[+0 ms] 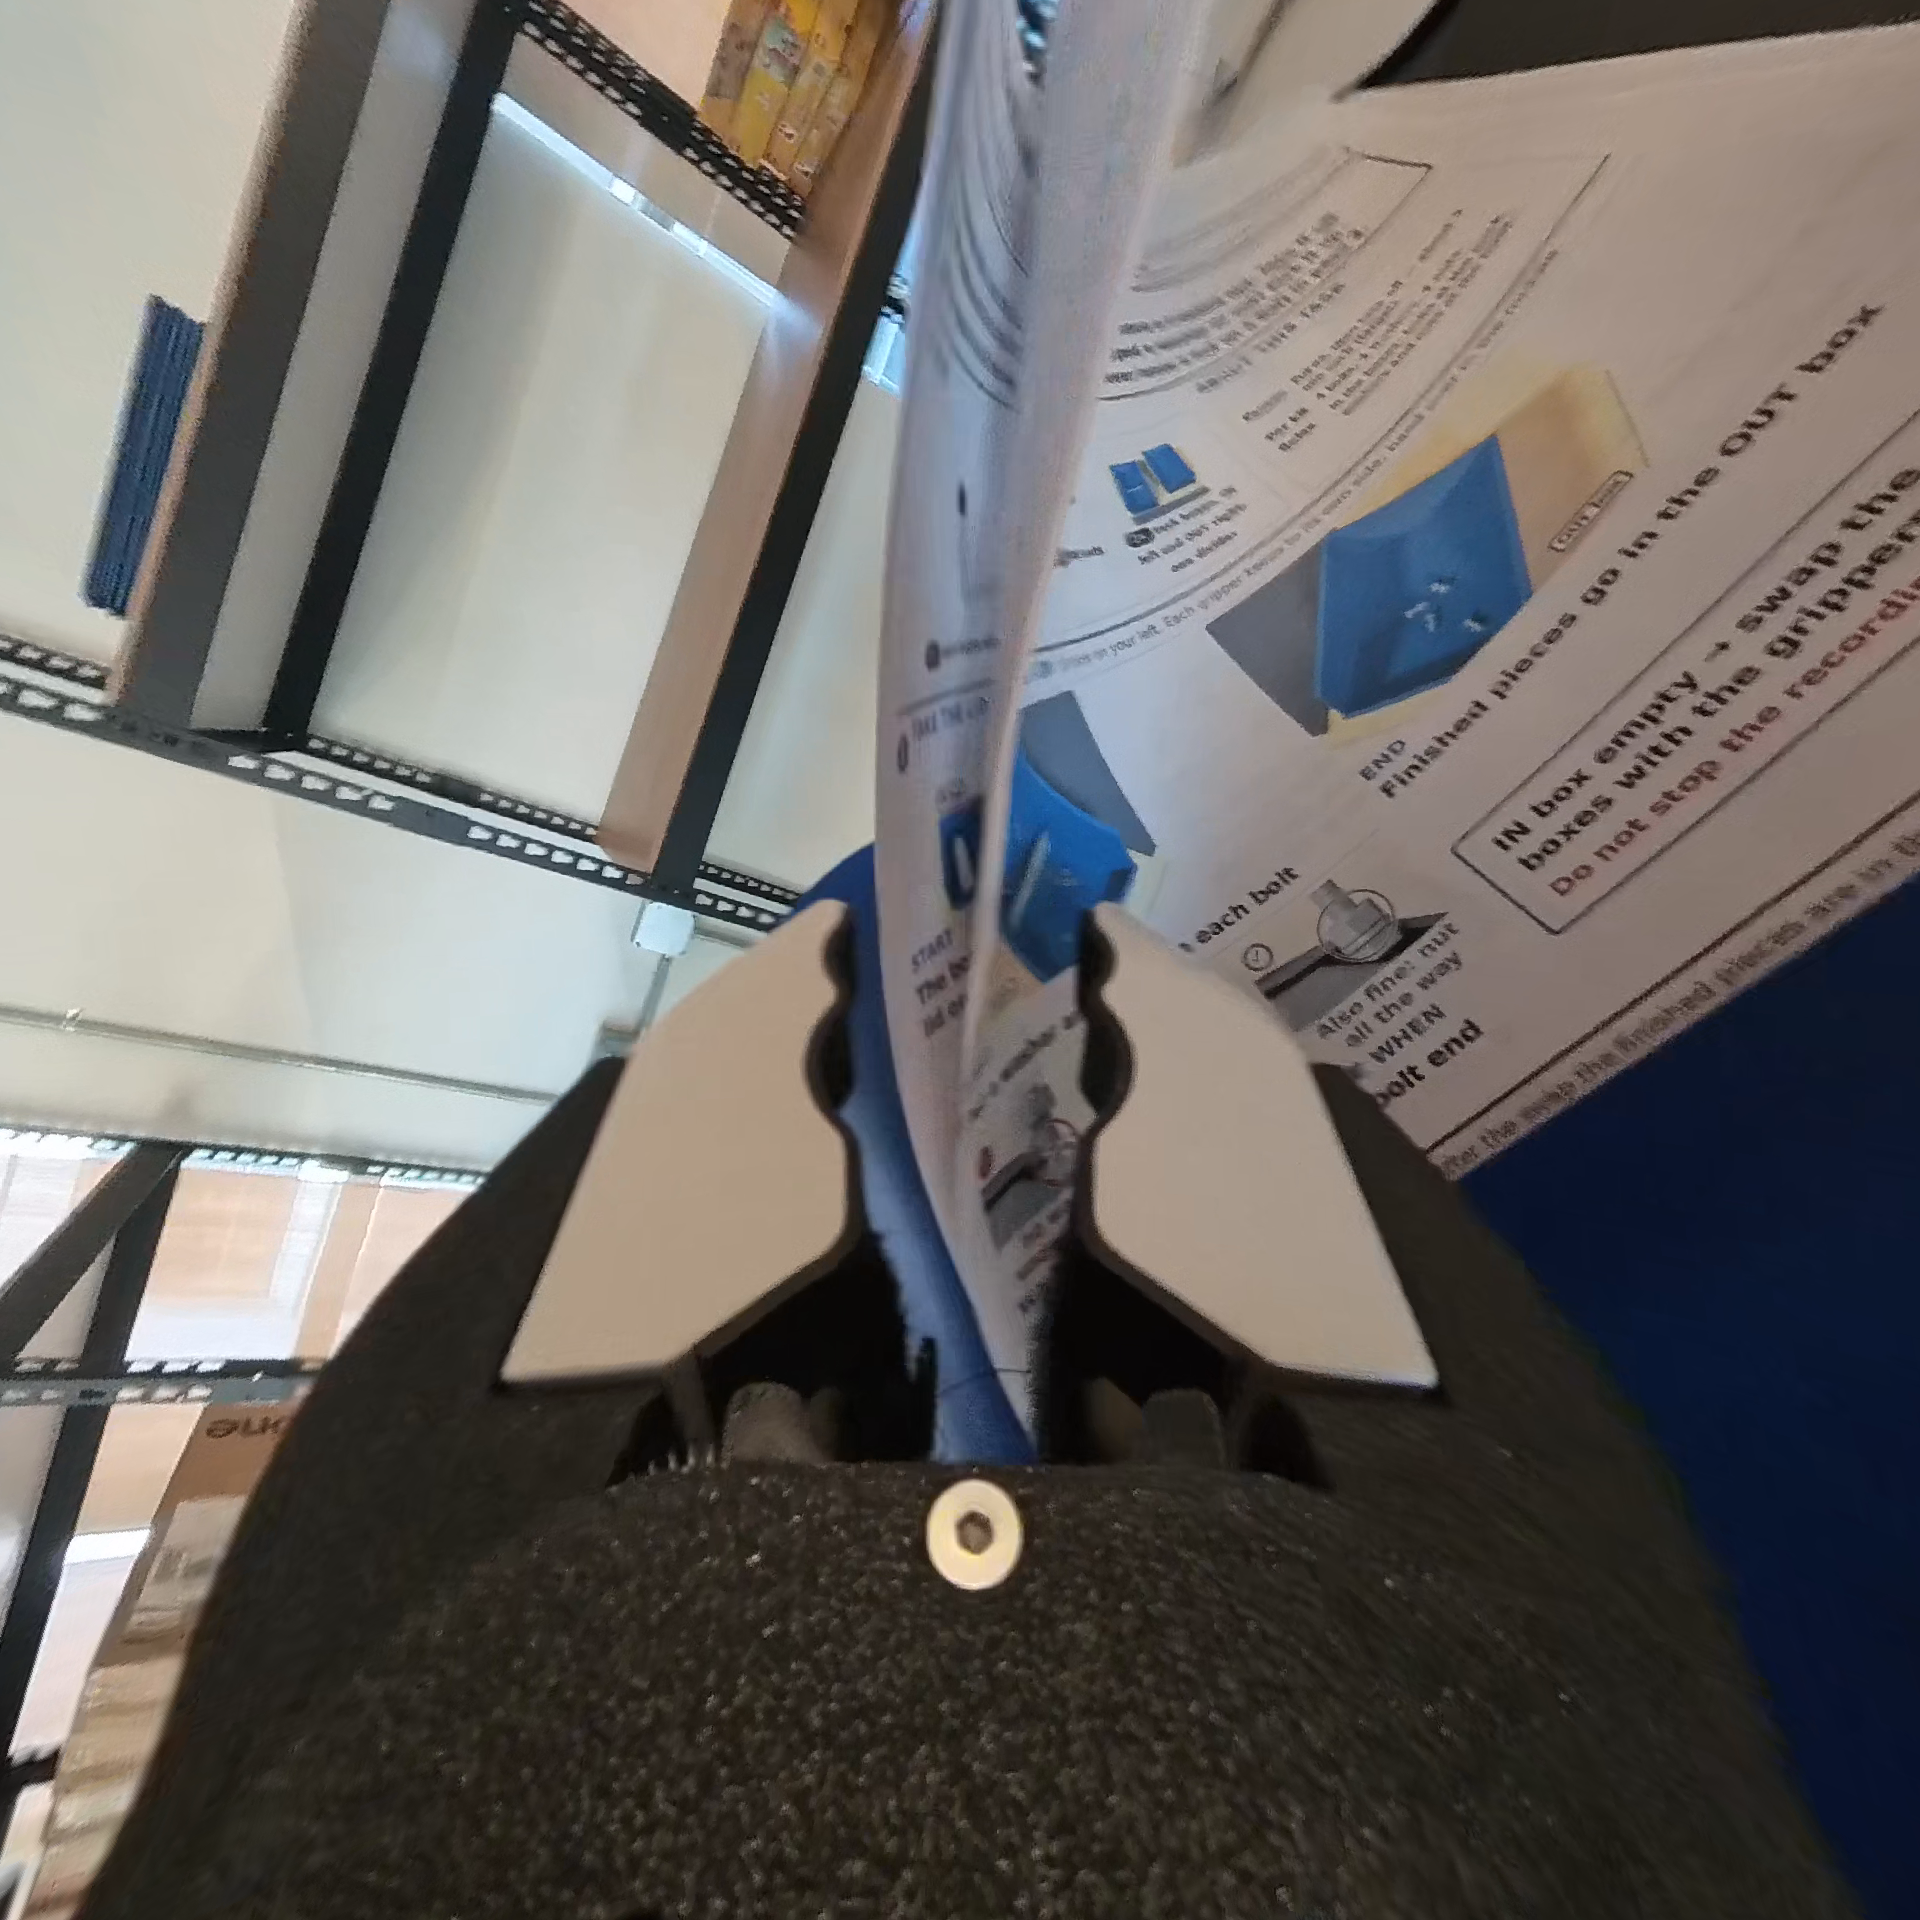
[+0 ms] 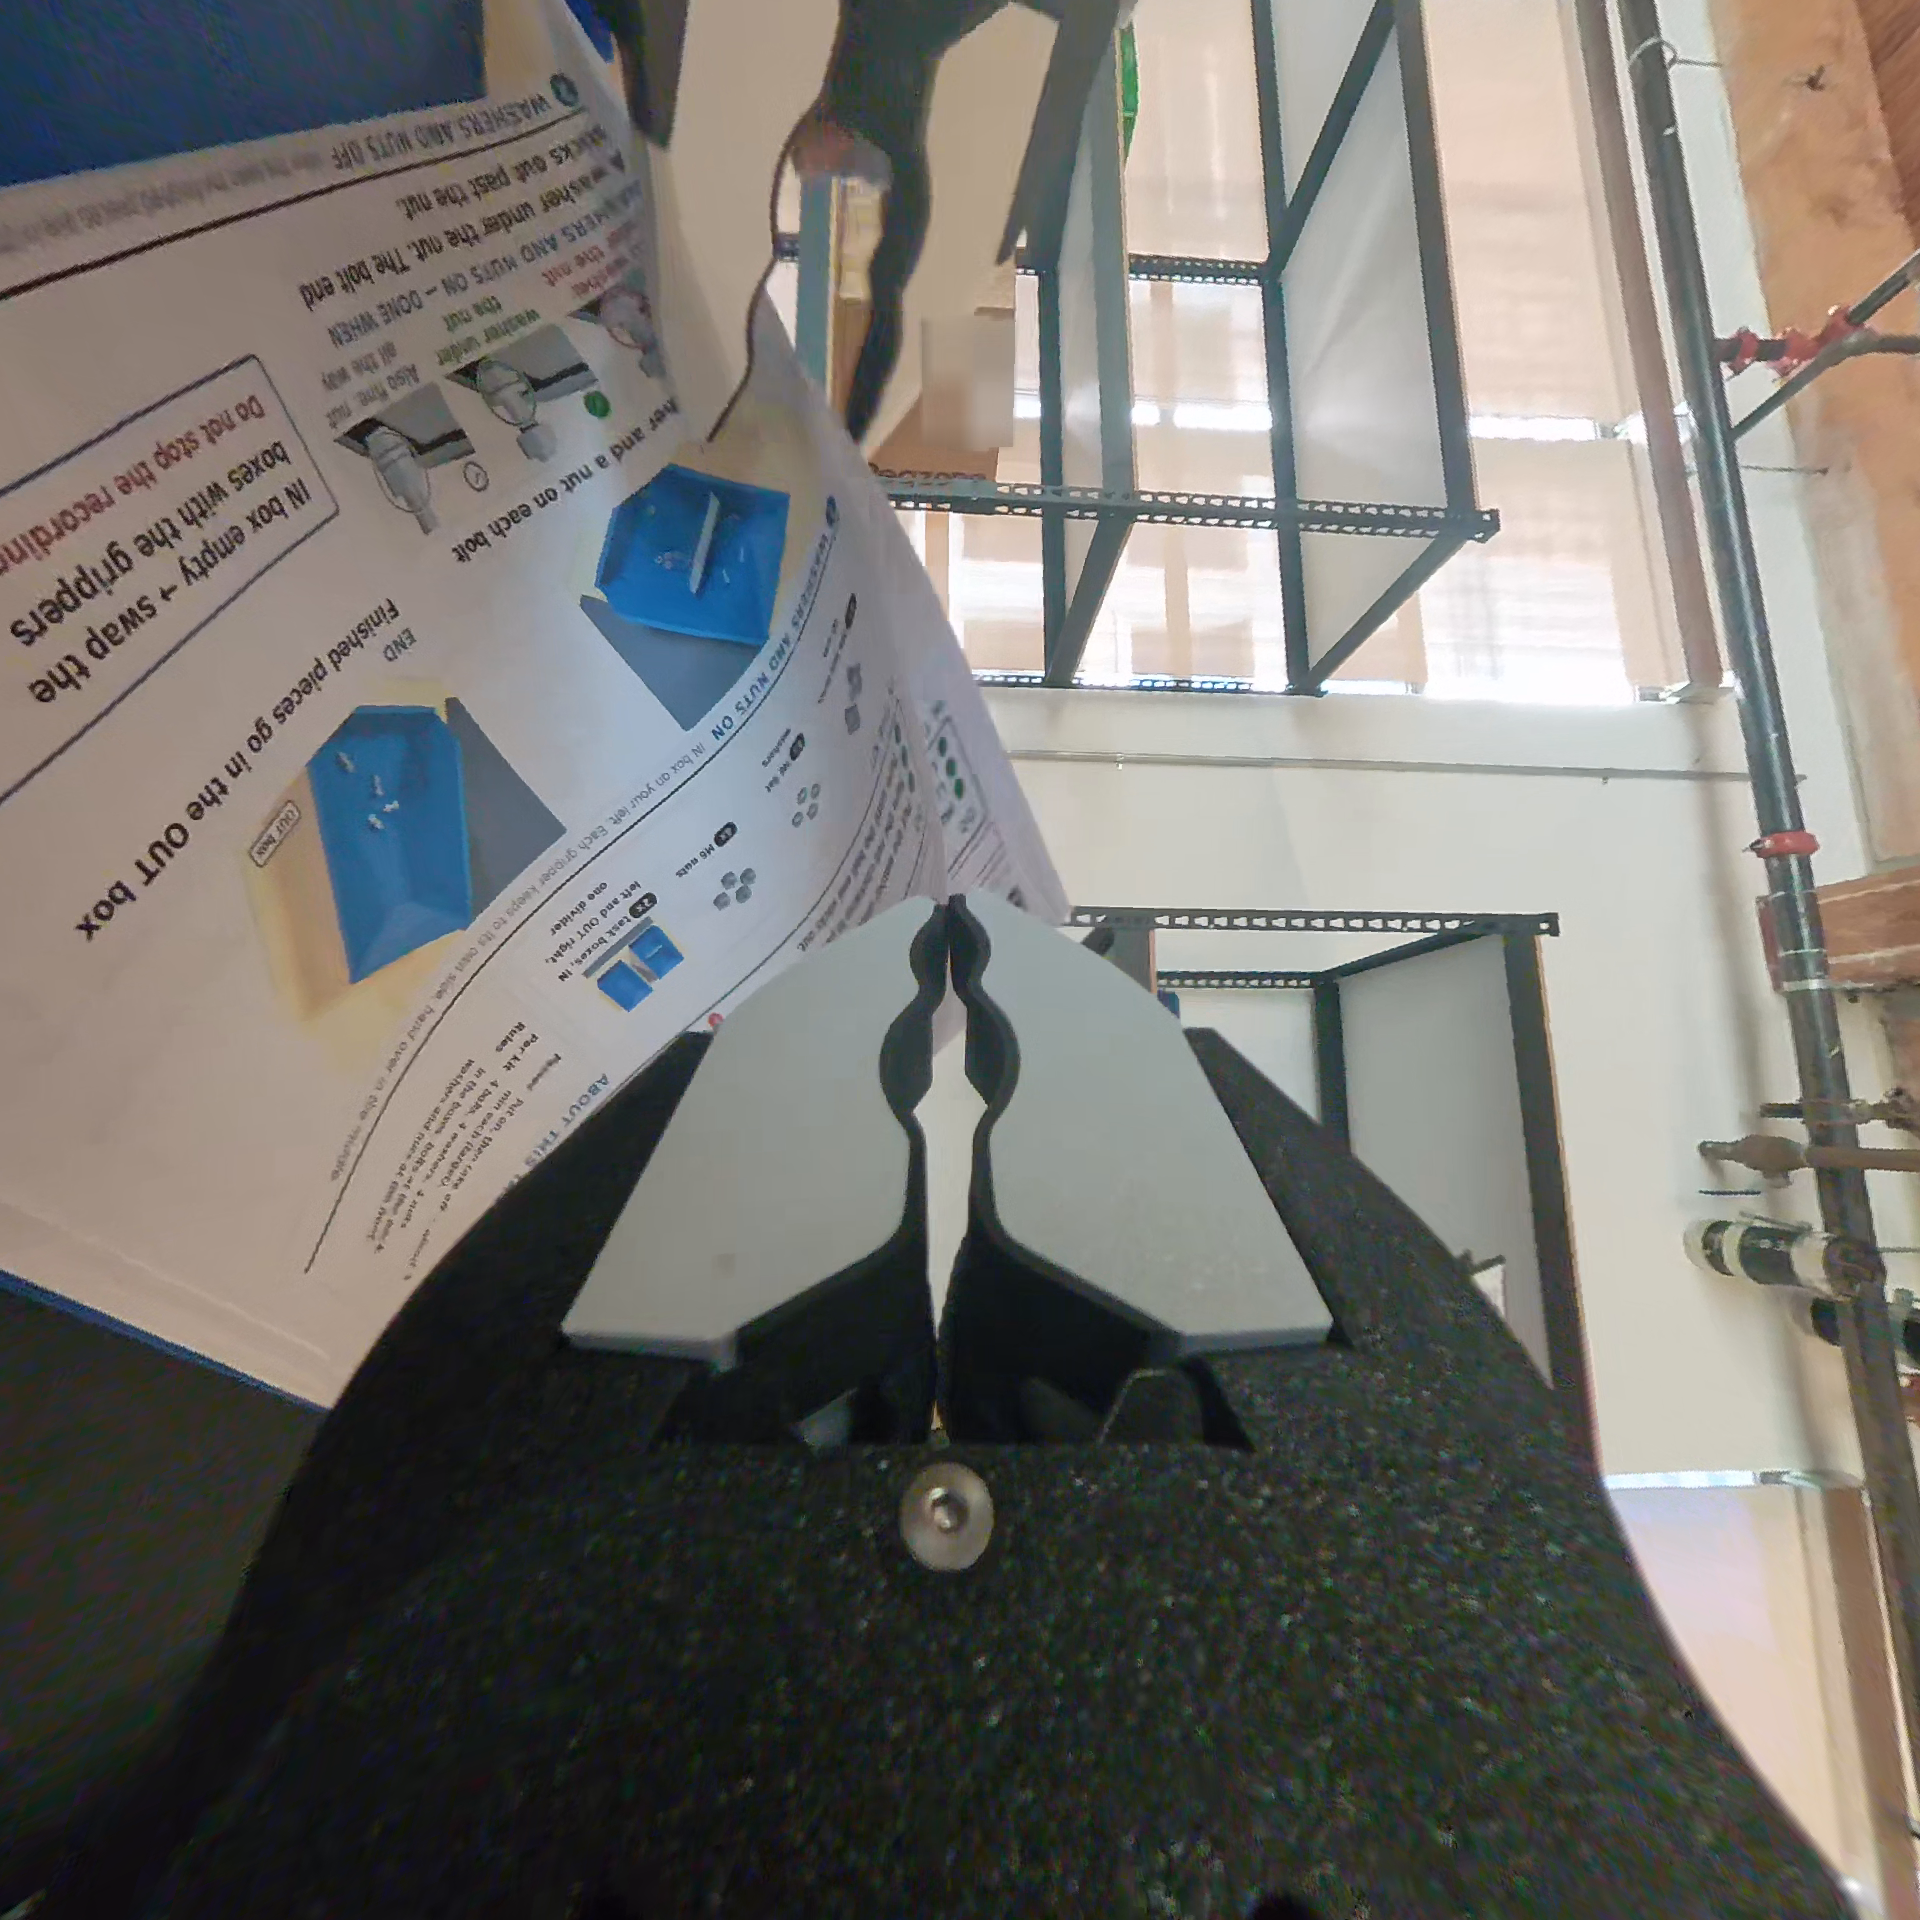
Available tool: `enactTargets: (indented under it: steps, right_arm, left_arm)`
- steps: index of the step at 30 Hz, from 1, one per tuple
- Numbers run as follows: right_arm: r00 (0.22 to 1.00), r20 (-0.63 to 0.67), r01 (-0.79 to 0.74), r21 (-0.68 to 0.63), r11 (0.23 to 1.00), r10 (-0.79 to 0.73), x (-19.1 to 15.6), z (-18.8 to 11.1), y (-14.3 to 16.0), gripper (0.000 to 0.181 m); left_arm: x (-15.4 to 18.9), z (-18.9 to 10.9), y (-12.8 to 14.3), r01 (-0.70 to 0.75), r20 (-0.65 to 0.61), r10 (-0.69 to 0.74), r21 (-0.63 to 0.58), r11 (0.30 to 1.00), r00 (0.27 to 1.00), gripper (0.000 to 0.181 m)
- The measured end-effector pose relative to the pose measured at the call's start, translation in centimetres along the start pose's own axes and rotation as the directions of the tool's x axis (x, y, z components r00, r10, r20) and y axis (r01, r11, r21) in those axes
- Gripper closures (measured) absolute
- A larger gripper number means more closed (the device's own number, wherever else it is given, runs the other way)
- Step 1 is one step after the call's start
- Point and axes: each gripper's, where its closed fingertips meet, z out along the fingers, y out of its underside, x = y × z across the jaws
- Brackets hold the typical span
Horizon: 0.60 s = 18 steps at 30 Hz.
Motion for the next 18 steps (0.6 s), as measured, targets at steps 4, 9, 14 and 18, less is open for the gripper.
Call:
enactTargets:
  steps: [4, 9, 14, 18]
  right_arm:
    - [1.0, 0.001, -0.01, 0.003, 1.0, 0.01, 0.3, -0.1, -0.2, 0.181]
    - [1.0, -0.013, 0.002, 0.017, 1.0, -0.002, 1.1, -0.2, -1.1, 0.181]
    - [0.999, -0.037, -0.002, 0.037, 0.999, 0.003, 2.8, -0.4, -2.2, 0.181]
    - [0.986, -0.062, -0.149, 0.064, 0.987, 0.153, 4.5, -1.3, -2.3, 0.165]
  left_arm:
    - [-1.7, -1.2, -1.7, -0.007, 0.108, 0.001, 0.057, 0.998, 0.994, 0.116]
    - [0.8, -0.4, -5.6, -0.119, -0.03, 0.121, 0.063, 0.991, 0.992, 0.127]
    - [1.8, 2.0, -5.1, -0.154, -0.15, 0.145, -0.05, 0.987, 0.978, 0.18]
    - [-1.7, 2.2, -4.8, 0.095, -0.071, -0.099, -0.056, 0.994, 0.993, 0.18]
